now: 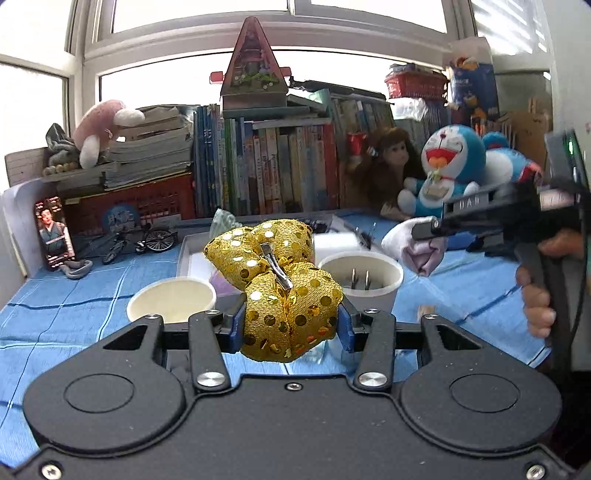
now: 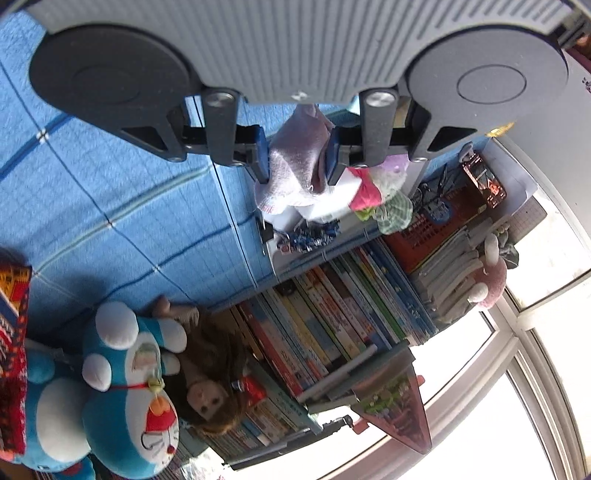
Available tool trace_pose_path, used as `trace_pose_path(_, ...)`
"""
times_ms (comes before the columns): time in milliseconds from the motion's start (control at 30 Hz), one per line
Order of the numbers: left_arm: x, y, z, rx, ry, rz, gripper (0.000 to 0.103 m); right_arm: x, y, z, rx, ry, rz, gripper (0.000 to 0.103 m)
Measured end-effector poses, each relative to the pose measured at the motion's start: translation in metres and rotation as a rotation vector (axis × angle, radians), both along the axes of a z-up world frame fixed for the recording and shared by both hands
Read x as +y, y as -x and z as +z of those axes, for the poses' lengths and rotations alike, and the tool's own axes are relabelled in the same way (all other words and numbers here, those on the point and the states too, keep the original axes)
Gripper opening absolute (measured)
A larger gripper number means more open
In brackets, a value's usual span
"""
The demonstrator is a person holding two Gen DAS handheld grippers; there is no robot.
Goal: Organize soft objects
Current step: 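Carry the gold bow with the left tool while the right tool carries the sock to the tray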
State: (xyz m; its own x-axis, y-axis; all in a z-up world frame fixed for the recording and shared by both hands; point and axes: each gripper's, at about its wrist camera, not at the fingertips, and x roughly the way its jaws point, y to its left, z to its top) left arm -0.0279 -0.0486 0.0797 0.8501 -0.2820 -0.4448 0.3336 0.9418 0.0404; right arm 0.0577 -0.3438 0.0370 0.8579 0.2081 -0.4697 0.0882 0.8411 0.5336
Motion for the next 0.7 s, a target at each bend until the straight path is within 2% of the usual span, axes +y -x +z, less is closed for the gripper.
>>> trace_pose_path(167,0.021,-0.028,0.041,0.010,0.030,-0.018,0.045,-0.001,-0.010,0.015,-0.018,0.016,0.004,0.036)
trace_pose_path(300,0.036,-0.061,0.067,0.078,0.056,-0.041,0.046,0.002,-0.023,0.025,-0.014,0.054,0.014,0.036)
trace_pose_path(400,0.042,-0.097,0.075,0.204,0.078,-0.069,0.046,0.005,-0.037,0.027,0.017,0.058,0.036,0.036)
trace_pose_path(567,0.047,-0.165,0.066,0.519,0.179,-0.087,0.046,0.006,-0.067,0.024,0.153,0.005,0.114,0.036)
trace_pose_path(700,0.048,-0.206,0.052,0.670,0.203,-0.063,0.046,0.009,-0.087,0.020,0.236,-0.048,0.156,0.037)
